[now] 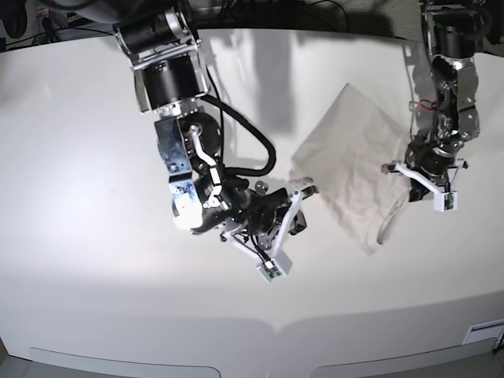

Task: Fold the T-shirt properly
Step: 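Bring both grippers to the shirt's sides and square the folded bundle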

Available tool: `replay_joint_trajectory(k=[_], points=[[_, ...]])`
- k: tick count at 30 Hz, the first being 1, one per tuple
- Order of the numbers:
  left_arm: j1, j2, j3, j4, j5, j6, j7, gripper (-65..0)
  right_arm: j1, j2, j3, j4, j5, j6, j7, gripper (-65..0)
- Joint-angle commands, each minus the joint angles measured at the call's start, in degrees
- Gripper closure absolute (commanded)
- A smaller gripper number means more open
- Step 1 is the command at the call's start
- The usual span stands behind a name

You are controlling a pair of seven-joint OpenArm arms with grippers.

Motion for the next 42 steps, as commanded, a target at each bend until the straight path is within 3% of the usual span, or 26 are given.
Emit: replay_joint_trajectory(k=[1, 5, 8, 12, 17, 24, 28, 33, 37, 42], points=[[-0.4, 2.1, 0.5, -0.1, 2.2, -2.0, 5.0, 0.0, 1.2, -0.6, -0.1, 1.2, 0.7, 0.6, 0.1, 0.0], [-1.9, 7.8, 0.5, -0.1, 8.4, -2.5, 6.2, 0.0, -0.3, -0.6, -0.1, 1.2, 0.7, 0.6, -0.7, 0.0], [-2.6, 8.2, 0.5, 1.5, 8.8, -2.4, 8.1, 0.0, -2.2, -0.3, -0.1, 1.2, 0.6, 0.5, -1.5, 0.0], [-2.2, 4.3, 0.4, 8.4, 6.3, -2.4, 10.7, 0.0, -3.6, 2.4, -0.1, 1.2, -0.2, 0.5, -1.2, 0.0], [-0.4, -4.0, 0.4, 13.8, -3.6, -2.0, 17.9, 0.0, -3.4, 3.8, 2.1, 3.7, -1.6, 0.5, -1.3, 0.0], [10.4, -9.9, 0.4, 13.9, -17.2, -1.4, 15.5, 0.0, -4.5, 7.5, 4.3, 6.2, -1.9, -1.5, -4.9, 0.0], [15.4, -8.6, 0.4, 13.9, -20.9, -4.1, 13.4, 0.0, -7.0, 9.2, 4.3, 6.2, -3.2, -1.6, -5.6, 0.0], [17.5, -4.6, 0.4, 13.9, -21.7, -7.5, 13.4, 0.0, -10.4, 9.2, 4.3, 6.2, -4.0, -1.6, -5.8, 0.0], [17.2, -1.0, 0.5, 13.9, -21.6, -8.4, 13.5, 0.0, -13.7, 7.9, 4.2, 6.2, -2.3, -1.5, -5.7, 0.0], [15.4, -0.6, 0.5, 13.9, -21.6, -8.7, 13.4, 0.0, -16.9, 4.9, 4.2, 6.5, 0.1, 1.7, -5.7, 0.0]])
